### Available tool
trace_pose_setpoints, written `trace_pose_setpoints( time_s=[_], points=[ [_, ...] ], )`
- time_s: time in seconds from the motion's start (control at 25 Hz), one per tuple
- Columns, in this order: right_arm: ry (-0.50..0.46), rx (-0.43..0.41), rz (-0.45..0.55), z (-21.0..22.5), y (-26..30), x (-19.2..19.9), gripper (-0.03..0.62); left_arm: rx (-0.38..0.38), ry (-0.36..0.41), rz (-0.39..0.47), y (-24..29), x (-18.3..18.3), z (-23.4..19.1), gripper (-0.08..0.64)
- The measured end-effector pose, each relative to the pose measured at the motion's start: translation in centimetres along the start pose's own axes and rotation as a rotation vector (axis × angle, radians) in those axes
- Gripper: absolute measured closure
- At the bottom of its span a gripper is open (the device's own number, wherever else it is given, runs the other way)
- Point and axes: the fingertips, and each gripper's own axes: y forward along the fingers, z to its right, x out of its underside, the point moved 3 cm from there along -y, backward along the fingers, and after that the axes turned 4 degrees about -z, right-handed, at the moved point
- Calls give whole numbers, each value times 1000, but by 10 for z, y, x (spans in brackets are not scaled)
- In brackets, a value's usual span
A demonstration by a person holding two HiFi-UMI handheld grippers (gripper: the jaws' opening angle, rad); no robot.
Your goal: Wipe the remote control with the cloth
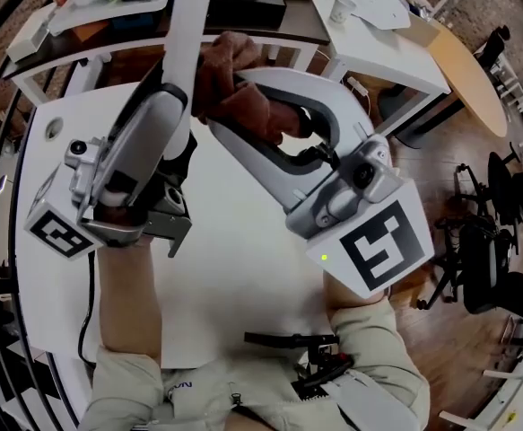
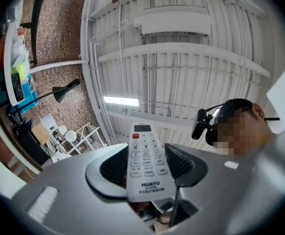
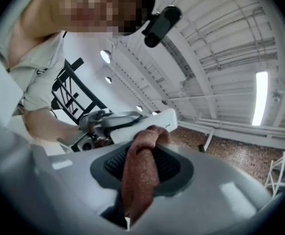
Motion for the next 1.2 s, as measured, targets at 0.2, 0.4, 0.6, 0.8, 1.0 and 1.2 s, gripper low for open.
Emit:
trace_pose_setpoints(
  time_s=[0.2, 0.4, 0.6, 0.8, 1.0, 1.2],
  points=[
    [-62, -144, -22, -19, 1, 3, 483, 9, -32, 47, 1, -9, -8, 314],
    [-50, -198, -37, -24, 4, 2, 483, 58, -87, 61, -3, -14, -3, 314],
    [1, -49, -11, -7, -4, 7, 483, 87, -81, 26, -12, -3, 2, 314],
    [132, 208, 84, 22, -17, 11, 483, 65, -15, -53, -18, 19, 8, 314],
    [186, 277, 63, 30, -21, 23, 483, 1, 43, -124, -15, 43, 14, 314],
    [239, 225, -28, 39, 14, 70, 485, -107, 38, -152, -16, 43, -38, 314]
  ],
)
